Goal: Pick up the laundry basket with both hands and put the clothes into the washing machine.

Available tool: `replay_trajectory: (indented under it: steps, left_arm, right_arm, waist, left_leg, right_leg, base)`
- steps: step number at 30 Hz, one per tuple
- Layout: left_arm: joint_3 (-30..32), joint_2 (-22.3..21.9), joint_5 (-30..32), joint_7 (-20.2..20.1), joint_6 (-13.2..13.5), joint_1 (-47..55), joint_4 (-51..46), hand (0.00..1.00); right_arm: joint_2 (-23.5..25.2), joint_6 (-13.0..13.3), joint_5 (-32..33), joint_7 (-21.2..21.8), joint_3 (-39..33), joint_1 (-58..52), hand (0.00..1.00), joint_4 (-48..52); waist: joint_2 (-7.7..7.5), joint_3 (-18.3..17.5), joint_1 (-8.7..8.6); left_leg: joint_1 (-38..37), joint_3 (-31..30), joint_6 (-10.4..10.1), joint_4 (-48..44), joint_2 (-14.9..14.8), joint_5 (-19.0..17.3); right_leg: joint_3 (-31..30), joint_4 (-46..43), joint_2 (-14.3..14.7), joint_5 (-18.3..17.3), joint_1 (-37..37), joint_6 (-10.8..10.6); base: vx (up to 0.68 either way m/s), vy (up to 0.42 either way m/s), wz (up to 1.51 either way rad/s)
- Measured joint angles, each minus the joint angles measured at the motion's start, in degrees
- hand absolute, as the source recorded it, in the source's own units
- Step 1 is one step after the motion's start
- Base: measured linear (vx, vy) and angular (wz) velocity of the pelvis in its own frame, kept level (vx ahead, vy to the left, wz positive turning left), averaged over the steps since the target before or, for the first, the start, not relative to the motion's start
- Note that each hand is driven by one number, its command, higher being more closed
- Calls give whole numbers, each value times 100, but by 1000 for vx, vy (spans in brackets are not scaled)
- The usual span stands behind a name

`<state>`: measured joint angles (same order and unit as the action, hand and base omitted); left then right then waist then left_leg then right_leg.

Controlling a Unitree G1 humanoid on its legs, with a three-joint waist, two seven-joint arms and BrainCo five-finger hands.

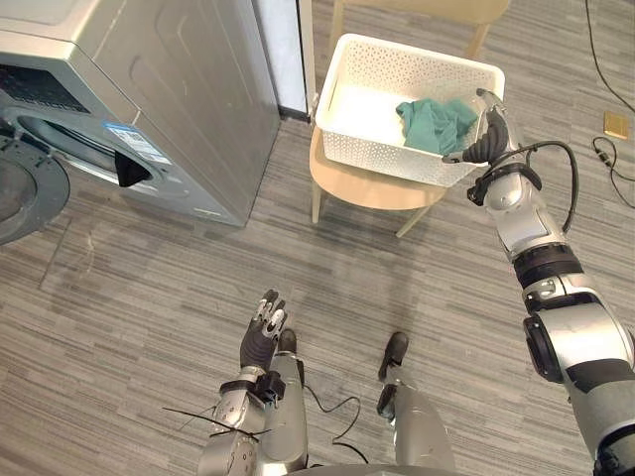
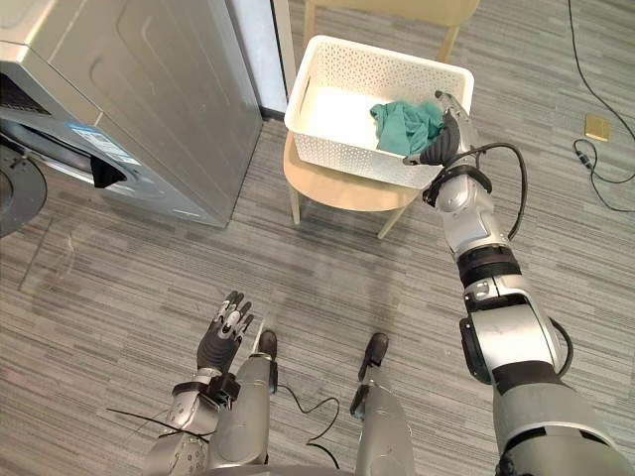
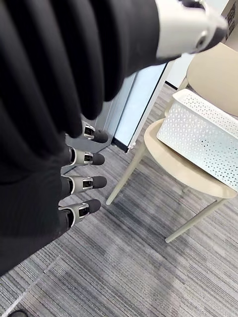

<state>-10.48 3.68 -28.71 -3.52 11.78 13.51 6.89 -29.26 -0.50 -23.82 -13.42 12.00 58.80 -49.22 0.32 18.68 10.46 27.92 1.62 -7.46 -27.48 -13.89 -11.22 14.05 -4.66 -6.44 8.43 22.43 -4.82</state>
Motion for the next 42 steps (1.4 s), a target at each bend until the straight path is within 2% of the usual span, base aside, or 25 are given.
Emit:
replay_trajectory:
  steps: [2, 6, 8, 11, 12, 13, 16, 17, 18, 19, 20, 21, 23, 24, 26, 28, 30, 31, 32, 33, 34, 35, 36, 40, 42]
  left_arm:
    - [-34, -6, 3, 1, -6, -9, -16, 0]
    - [-95, 2, 8, 13, -39, -92, -11, 0]
    - [-119, 1, 6, 11, -88, -132, -8, 0]
    - [-75, 152, 7, 14, -143, -25, 40, 0]
    - [-40, 186, 6, 17, -141, 5, 49, 0]
    - [11, 226, 6, 34, -138, 56, 65, 0]
    - [9, 184, 2, 76, -132, -67, 286, 0]
    - [48, 183, 0, 110, -133, -178, 442, 0]
    - [104, 155, 2, 113, -140, -226, 515, 0]
    - [250, -5, 4, 123, -138, -234, 555, 0]
    - [286, -37, 35, 119, -164, -256, 558, 0]
    - [337, -83, 74, 118, -165, -255, 557, 0]
    - [388, -230, 177, 114, -187, -239, 562, 0]
    - [404, -246, 226, 114, -191, -226, 557, 0]
    - [411, -230, 242, 115, -190, -289, 546, 0]
    - [420, -247, 243, 115, -206, -367, 539, 0]
    - [451, -251, 240, 120, -252, -283, 543, 0]
    - [446, -262, 240, 117, -259, -248, 539, 0]
    - [440, -300, 239, 119, -255, -173, 538, 0]
    - [426, -322, 239, 117, -250, -91, 534, 0]
    - [391, -276, 244, 115, -251, -48, 555, 0]
    - [382, -116, 244, 113, -254, -55, 564, 0]
    - [383, -71, 244, 113, -255, -58, 564, 0]
    - [381, 19, 256, 101, -245, 21, 559, 0]
    - [368, 20, 276, 98, -247, 70, 560, 0]
  right_arm:
    - [-2, -3, -158, 14, 219, 90, 0, -5]
    - [3, -14, -157, 103, 365, 119, 0, -110]
    - [25, -103, -152, 133, 364, -56, 0, -123]
    - [259, -94, -153, 136, 354, -339, 0, -110]
    - [331, -85, -154, 136, 349, -390, 0, -110]
    - [475, -53, -154, 137, 323, -458, 0, -110]
    - [534, 27, -156, 216, 169, -474, 0, -136]
    - [530, 32, -170, 258, -90, -470, 0, -368]
    - [519, 6, -175, 273, -202, -481, 0, -466]
    - [522, -68, -248, 350, -338, -500, 0, -516]
    - [517, -106, -342, 387, -470, -663, 0, -509]
    - [530, -124, -354, 390, -522, -798, 0, -501]
    - [578, -194, -359, 416, -534, -1308, 0, -322]
    - [713, -233, -359, 433, -521, -1565, 0, -124]
    - [901, -208, -361, 427, -514, -1688, 0, 186]
    - [1073, -224, -360, 424, -496, -1758, 0, 222]
    - [1279, -230, -358, 452, -391, -1865, 0, 111]
    - [1385, -228, -349, 478, -348, -1910, 0, 1]
    - [1461, -217, -332, 480, -277, -2008, 0, -12]
    - [1518, -209, -326, 481, -261, -2081, 0, -20]
    - [1731, -213, -327, 478, -288, -2164, 0, -87]
    - [1910, -215, -281, 546, -290, -2186, 0, -197]
    - [1962, -208, -244, 593, -291, -2193, 0, -200]
    - [2183, 18, -82, 596, -285, -1988, 0, -220]
    - [2194, 18, -97, 596, -248, -1986, 0, -253]
  waist:
    - [-12, 10, 165]
    - [-40, 55, 185]
    - [-50, 108, 131]
    - [-69, 126, 124]
    - [-81, 121, 124]
    - [-85, 122, 122]
    - [-123, 103, 121]
    - [-160, 91, 123]
    - [-163, 88, 90]
    - [-30, 59, 71]
    - [-26, 61, -1]
    - [-22, 63, -45]
    - [-11, 71, -129]
    - [-21, 62, -95]
    - [-39, 29, -40]
    - [-92, 9, -35]
    - [-93, 7, -27]
    - [-89, 1, -17]
    - [-34, -77, -9]
    - [24, -180, -1]
    - [-128, -284, -40]
    - [-330, -369, -38]
    - [-360, -389, -31]
    - [-342, -410, 24]
    - [-333, -413, 26]
  left_leg:
    - [92, -26, -37, -247, -139, -182]
    - [208, -241, 13, -713, -197, -561]
    - [16, -352, 60, -1022, -109, -834]
    - [-604, -400, 200, -1011, -91, -1147]
    - [-726, -379, 215, -959, -99, -1184]
    - [-898, -329, 195, -828, -113, -1206]
    - [-1099, -302, 37, -651, -195, -1254]
    - [-1184, -357, -90, -640, -204, -1266]
    - [-1210, -453, -135, -641, -210, -1247]
    - [-1260, -683, -450, -488, -358, -1037]
    - [-1364, -830, -652, -438, -372, -712]
    - [-1393, -872, -632, -570, -371, -534]
    - [-1254, -942, -184, -1604, -378, 321]
    - [-930, -944, 351, -2416, -450, 1072]
    - [-278, -911, 484, -3329, -529, 962]
    - [309, -728, 363, -3115, -549, 750]
    - [296, -527, 250, -2057, -597, 651]
    - [55, -409, 224, -946, -526, 670]
    - [-332, -406, 113, 219, -503, 924]
    - [-464, -411, 105, 545, -533, 1262]
    - [-498, -321, -256, 496, -473, 925]
    - [-485, -229, -169, 421, -375, 862]
    - [-472, -214, -146, 353, -334, 835]
    - [-473, 19, -53, 150, -274, 718]
    - [-453, 106, -36, 171, -305, 680]
  right_leg:
    - [-13, -1, 148, -9, 9, 2]
    - [19, -717, 125, -472, 125, -39]
    - [-27, -1927, -68, -903, 299, 48]
    - [-18, -3261, -391, -864, 444, 207]
    - [17, -3417, -411, -1015, 468, 211]
    - [110, -3343, -448, -1214, 502, 184]
    - [315, -2297, -326, -1219, 608, 156]
    - [153, -1379, -112, -806, 586, 29]
    - [2, -1225, -31, -188, 478, 142]
    - [137, -1274, 134, -224, 428, 324]
    - [265, -1543, 113, -587, 351, 398]
    - [341, -1689, 85, -763, 250, 431]
    - [551, -1904, 63, -1211, -318, 512]
    - [566, -1835, 126, -1378, -705, 587]
    - [566, -1616, 262, -1467, -976, 649]
    - [593, -1384, 312, -1465, -1087, 649]
    - [587, -1346, 344, -1465, -1213, 649]
    - [568, -1368, 332, -1465, -1271, 649]
    - [529, -1439, 362, -1483, -1268, 604]
    - [461, -1473, 418, -1564, -1272, 473]
    - [305, -1492, 326, -1774, -1292, 185]
    - [290, -1480, 203, -1768, -1270, 166]
    - [288, -1440, 167, -1757, -1311, 147]
    - [74, -1195, 89, -1661, -1379, -15]
    - [-43, -1213, 103, -1620, -1242, -48]
  base:
    - [50, -9, -20]
    - [41, 45, 7]
    - [83, 102, 36]
    - [126, 68, 22]
    - [139, -1, 6]
    - [162, -54, 1]
    - [277, -173, 6]
    - [369, -257, 27]
    - [469, -292, 25]
    - [398, -234, 33]
    - [388, -227, 32]
    - [404, -278, 59]
    - [362, -278, 45]
    - [343, -278, 0]
    - [320, -236, -19]
    - [277, -125, -8]
    - [209, 25, -13]
    - [231, 141, -29]
    - [227, 181, -40]
    - [219, 245, -36]
    - [220, 296, -23]
    - [201, 278, -6]
    - [125, 199, 2]
    - [-19, 109, -14]
    - [-87, 46, -37]
